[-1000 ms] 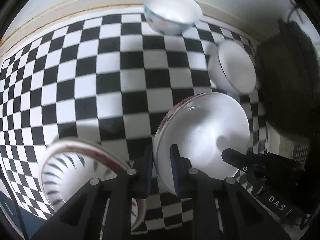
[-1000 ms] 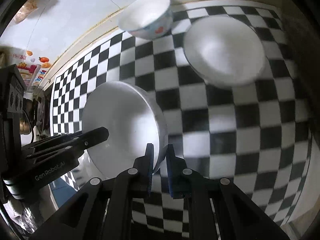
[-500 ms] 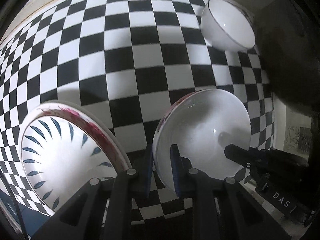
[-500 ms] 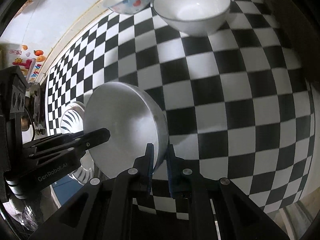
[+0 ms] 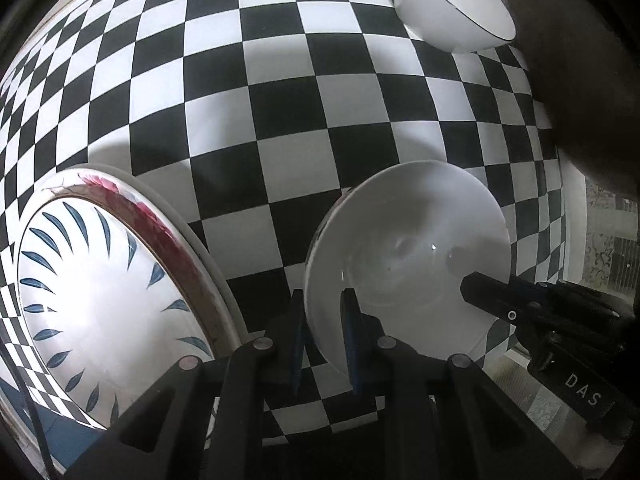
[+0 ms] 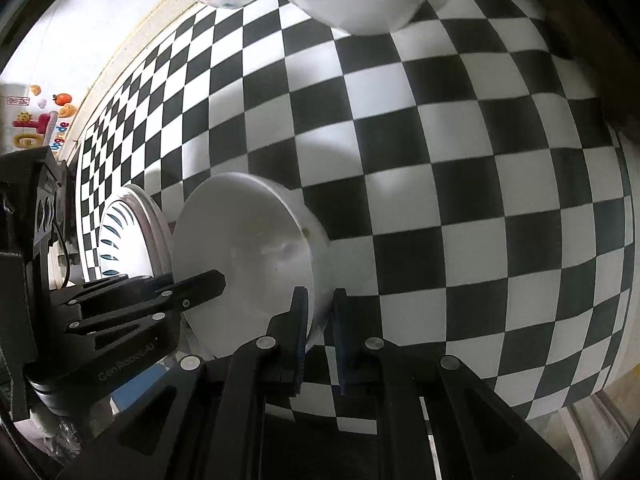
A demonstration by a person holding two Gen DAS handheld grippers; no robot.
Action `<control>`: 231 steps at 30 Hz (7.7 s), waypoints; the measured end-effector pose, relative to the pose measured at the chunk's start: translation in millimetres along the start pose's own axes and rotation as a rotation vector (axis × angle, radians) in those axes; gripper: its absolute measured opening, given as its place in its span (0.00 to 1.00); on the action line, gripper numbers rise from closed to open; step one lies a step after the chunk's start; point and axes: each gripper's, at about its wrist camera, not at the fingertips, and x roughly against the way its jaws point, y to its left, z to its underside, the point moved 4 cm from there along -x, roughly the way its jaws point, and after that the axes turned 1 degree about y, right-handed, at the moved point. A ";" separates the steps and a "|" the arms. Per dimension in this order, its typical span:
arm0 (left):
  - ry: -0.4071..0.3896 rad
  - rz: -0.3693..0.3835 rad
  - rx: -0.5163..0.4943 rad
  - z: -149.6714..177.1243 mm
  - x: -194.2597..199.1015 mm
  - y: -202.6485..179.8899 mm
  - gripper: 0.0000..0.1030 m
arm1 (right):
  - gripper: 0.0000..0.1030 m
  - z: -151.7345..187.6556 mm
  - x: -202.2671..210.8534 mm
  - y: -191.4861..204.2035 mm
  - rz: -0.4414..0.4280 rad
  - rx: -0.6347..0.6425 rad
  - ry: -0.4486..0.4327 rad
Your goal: Organize plates and bowls
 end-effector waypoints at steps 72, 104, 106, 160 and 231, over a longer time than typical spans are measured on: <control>-0.066 0.317 0.214 -197.4 51.9 18.0 0.18 | 0.11 -247.2 34.9 -15.7 0.328 0.116 0.067; -0.114 0.128 0.042 -184.9 49.2 -25.6 0.14 | 0.07 -209.4 50.3 -23.3 0.171 0.052 0.034; -0.113 0.125 0.035 -177.2 54.0 -27.9 0.14 | 0.07 -202.3 57.7 -20.2 0.171 0.060 0.026; -0.030 0.034 -0.020 -15.1 43.1 -19.7 0.14 | 0.08 -17.5 30.0 15.4 0.070 0.067 0.156; -0.145 0.205 0.380 -248.2 79.7 100.9 0.18 | 0.53 -291.4 49.7 50.3 0.013 -0.016 -0.151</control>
